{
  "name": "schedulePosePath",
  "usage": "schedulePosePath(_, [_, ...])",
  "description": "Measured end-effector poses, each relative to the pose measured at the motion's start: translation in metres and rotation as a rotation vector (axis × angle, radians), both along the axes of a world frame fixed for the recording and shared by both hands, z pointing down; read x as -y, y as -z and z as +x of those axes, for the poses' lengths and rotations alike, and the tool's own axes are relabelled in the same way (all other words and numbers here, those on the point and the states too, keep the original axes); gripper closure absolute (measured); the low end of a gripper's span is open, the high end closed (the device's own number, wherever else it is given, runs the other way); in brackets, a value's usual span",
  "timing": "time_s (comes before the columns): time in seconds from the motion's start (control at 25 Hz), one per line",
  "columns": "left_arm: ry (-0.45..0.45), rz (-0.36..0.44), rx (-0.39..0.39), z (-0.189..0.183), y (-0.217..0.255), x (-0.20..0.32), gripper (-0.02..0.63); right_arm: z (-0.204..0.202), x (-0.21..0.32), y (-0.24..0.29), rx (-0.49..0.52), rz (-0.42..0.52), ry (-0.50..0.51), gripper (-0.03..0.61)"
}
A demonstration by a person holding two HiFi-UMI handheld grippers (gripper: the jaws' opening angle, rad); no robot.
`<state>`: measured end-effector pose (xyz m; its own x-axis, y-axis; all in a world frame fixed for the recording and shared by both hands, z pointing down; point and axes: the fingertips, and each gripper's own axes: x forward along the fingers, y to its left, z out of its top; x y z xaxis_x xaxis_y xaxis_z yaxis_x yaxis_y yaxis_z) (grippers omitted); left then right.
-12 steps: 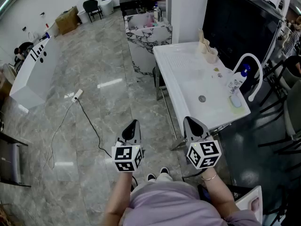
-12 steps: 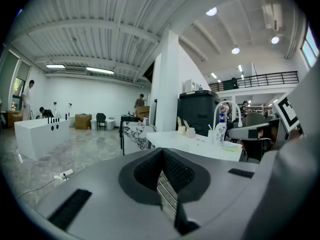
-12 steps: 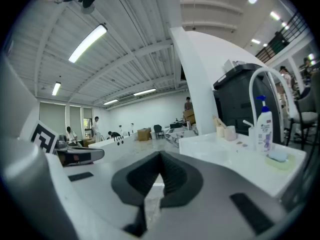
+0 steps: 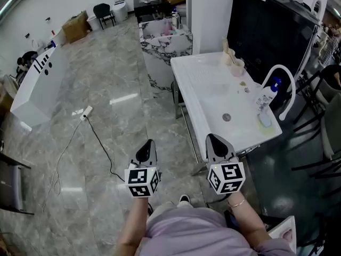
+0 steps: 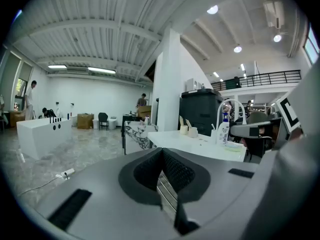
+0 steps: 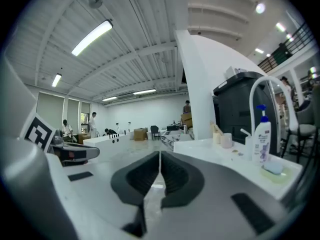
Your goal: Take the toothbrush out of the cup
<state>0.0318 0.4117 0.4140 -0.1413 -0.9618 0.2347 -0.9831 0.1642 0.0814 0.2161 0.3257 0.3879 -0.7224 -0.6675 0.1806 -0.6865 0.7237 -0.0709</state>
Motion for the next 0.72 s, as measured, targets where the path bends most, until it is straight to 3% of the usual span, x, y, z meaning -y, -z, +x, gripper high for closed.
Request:
schedulePosePath(0.36, [-0.006,0.002,0.003,0.007,-0.003,0.018,0.614,0.006,0.023,-0.003,-0.02,-0.01,-0.011,0.438])
schedulePosePath(0.72, [-0.046,-0.011,0.012,-0.014,-0.011,0.065,0.614,-0.022,0.053,-0.011,0.006,-0.061,0.025,0.388])
